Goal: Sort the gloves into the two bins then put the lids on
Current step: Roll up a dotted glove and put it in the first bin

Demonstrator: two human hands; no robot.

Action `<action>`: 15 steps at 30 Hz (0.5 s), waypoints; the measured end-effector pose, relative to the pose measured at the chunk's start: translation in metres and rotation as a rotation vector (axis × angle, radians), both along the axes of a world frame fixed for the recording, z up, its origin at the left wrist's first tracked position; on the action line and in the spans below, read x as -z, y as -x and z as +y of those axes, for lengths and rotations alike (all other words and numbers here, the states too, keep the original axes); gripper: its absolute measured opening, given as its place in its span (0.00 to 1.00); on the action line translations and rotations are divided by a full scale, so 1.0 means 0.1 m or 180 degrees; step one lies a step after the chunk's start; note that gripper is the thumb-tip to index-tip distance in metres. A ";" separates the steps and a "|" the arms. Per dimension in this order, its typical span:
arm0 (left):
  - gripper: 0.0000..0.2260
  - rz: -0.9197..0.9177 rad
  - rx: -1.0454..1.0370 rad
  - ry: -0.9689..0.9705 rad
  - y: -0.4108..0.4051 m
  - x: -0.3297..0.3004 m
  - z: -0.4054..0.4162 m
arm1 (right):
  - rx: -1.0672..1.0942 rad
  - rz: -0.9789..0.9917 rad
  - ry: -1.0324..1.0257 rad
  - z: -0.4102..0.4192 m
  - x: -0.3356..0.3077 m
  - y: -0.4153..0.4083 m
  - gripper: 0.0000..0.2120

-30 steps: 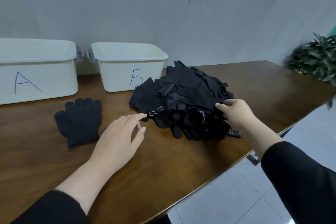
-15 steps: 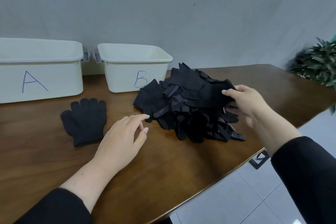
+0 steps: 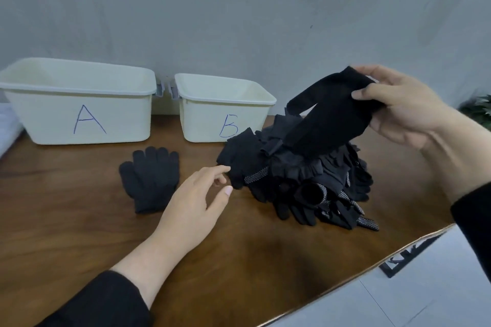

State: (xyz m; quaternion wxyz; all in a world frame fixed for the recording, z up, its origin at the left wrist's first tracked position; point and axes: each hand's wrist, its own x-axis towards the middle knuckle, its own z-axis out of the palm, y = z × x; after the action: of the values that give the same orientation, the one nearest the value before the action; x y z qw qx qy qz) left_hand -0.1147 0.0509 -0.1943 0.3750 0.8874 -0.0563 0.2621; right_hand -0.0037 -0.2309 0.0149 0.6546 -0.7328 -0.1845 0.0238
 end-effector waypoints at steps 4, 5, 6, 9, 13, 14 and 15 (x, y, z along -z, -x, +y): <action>0.18 -0.0105 0.0223 0.0983 0.08 -0.06 0.08 | -0.0503 0.0190 0.0417 0.37 -0.01 0.15 0.19; 0.20 -0.0074 0.0332 0.1201 0.12 -0.09 0.10 | -0.0611 0.0236 0.0503 0.51 0.02 0.20 0.19; 0.23 -0.0034 0.0445 0.1420 0.14 -0.11 0.12 | -0.0722 0.0282 0.0596 0.65 0.07 0.25 0.18; 0.22 0.0156 0.0536 0.1905 0.22 -0.16 0.22 | -0.1108 0.0447 0.0902 1.08 0.29 0.33 0.17; 0.09 0.0367 0.0153 0.2001 0.29 -0.18 0.40 | -0.1458 0.0579 0.1226 1.55 0.56 0.36 0.15; 0.12 0.0367 0.0092 0.2077 0.31 -0.17 0.44 | -0.1523 0.0587 0.1201 1.65 0.60 0.36 0.14; 0.13 0.0342 0.0046 0.2182 0.33 -0.17 0.49 | -0.1556 0.0589 0.1120 1.73 0.62 0.35 0.14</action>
State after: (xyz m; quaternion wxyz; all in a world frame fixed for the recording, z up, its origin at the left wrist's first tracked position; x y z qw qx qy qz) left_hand -0.1479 0.0999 -0.1775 0.6556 0.7220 0.0486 0.2160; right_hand -0.0385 -0.0581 -0.0473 0.5066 -0.7635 -0.2879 0.2786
